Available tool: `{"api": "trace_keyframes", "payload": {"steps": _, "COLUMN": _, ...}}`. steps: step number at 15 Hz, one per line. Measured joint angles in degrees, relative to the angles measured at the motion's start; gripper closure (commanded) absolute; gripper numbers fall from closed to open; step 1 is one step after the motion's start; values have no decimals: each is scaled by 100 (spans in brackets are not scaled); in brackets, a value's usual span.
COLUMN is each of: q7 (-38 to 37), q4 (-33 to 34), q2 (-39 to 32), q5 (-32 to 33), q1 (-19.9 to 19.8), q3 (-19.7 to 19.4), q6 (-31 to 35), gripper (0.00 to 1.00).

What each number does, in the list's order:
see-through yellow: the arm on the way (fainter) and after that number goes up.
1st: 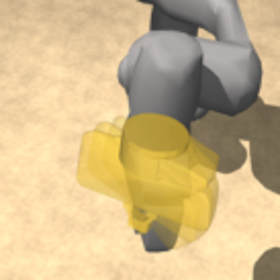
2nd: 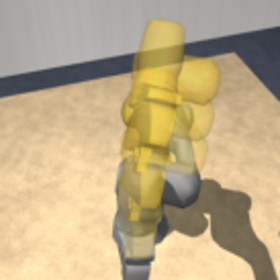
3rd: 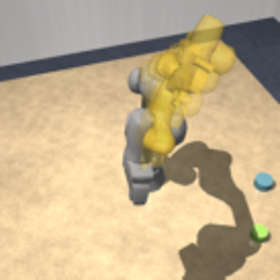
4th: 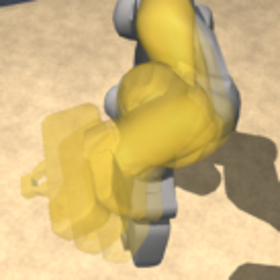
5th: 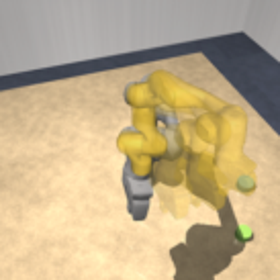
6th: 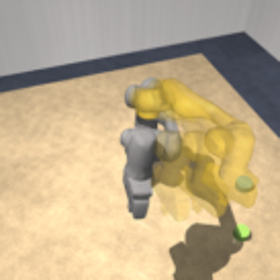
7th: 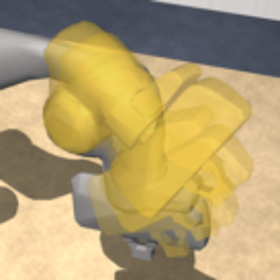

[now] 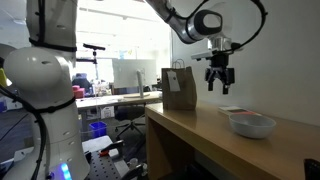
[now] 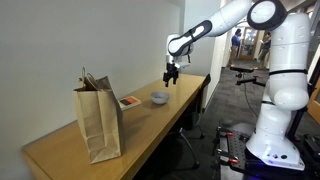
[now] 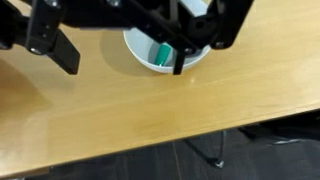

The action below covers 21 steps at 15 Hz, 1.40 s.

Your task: Put the marker on the table

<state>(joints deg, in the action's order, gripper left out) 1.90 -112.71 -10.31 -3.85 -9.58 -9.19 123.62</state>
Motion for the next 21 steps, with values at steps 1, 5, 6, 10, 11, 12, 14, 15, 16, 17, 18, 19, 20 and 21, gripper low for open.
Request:
{"api": "trace_keyframes", "payload": {"steps": 1, "q7": -2, "q4": 258, "q2": -261, "q5": -102, "q1": -46, "q3": 0, "q6": 5, "gripper": 0}}
{"api": "trace_keyframes", "payload": {"steps": 5, "q7": -12, "q4": 1167, "q2": -1217, "q5": -330, "q1": -210, "q3": 0, "q6": -4, "gripper": 0}}
{"api": "trace_keyframes", "payload": {"steps": 6, "q7": -20, "q4": 1367, "q2": -1438, "q5": -330, "q1": -255, "q3": 0, "q6": -5, "gripper": 0}}
{"api": "trace_keyframes", "payload": {"steps": 10, "q7": -29, "q4": 2147, "q2": -2235, "q5": -376, "q1": -466, "q3": 6, "q6": -96, "gripper": 0}}
{"api": "trace_keyframes", "payload": {"steps": 11, "q7": -29, "q4": 2338, "q2": -2412, "q5": -401, "q1": -515, "q3": 16, "q6": -146, "gripper": 0}}
{"api": "trace_keyframes", "payload": {"steps": 12, "q7": -29, "q4": 2534, "q2": -2585, "q5": -432, "q1": -561, "q3": 32, "q6": -209, "gripper": 0}}
{"api": "trace_keyframes", "payload": {"steps": 14, "q7": -44, "q4": 2920, "q2": -2894, "q5": -489, "q1": -641, "q3": 85, "q6": -384, "gripper": 1}}
{"api": "trace_keyframes", "payload": {"steps": 15, "q7": -96, "q4": 3111, "q2": -3036, "q5": -532, "q1": -667, "q3": 111, "q6": -480, "gripper": 1}}
{"api": "trace_keyframes", "payload": {"steps": 16, "q7": -150, "q4": 3308, "q2": -3179, "q5": -582, "q1": -682, "q3": 130, "q6": -590, "gripper": 2}}
{"api": "trace_keyframes", "payload": {"steps": 17, "q7": -226, "q4": 3488, "q2": -3308, "q5": -632, "q1": -692, "q3": 144, "q6": -691, "gripper": 3}}
{"api": "trace_keyframes", "payload": {"steps": 18, "q7": -278, "q4": 3659, "q2": -3434, "q5": -671, "q1": -703, "q3": 156, "q6": -800, "gripper": 3}}
{"api": "trace_keyframes", "payload": {"steps": 19, "q7": -356, "q4": 3810, "q2": -3552, "q5": -687, "q1": -714, "q3": 169, "q6": -889, "gripper": 5}}
{"api": "trace_keyframes", "payload": {"steps": 20, "q7": -426, "q4": 3948, "q2": -3666, "q5": -694, "q1": -723, "q3": 175, "q6": -967, "gripper": 4}}
{"api": "trace_keyframes", "payload": {"steps": 21, "q7": -474, "q4": 4072, "q2": -3770, "q5": -696, "q1": -736, "q3": 178, "q6": -1028, "gripper": 5}}
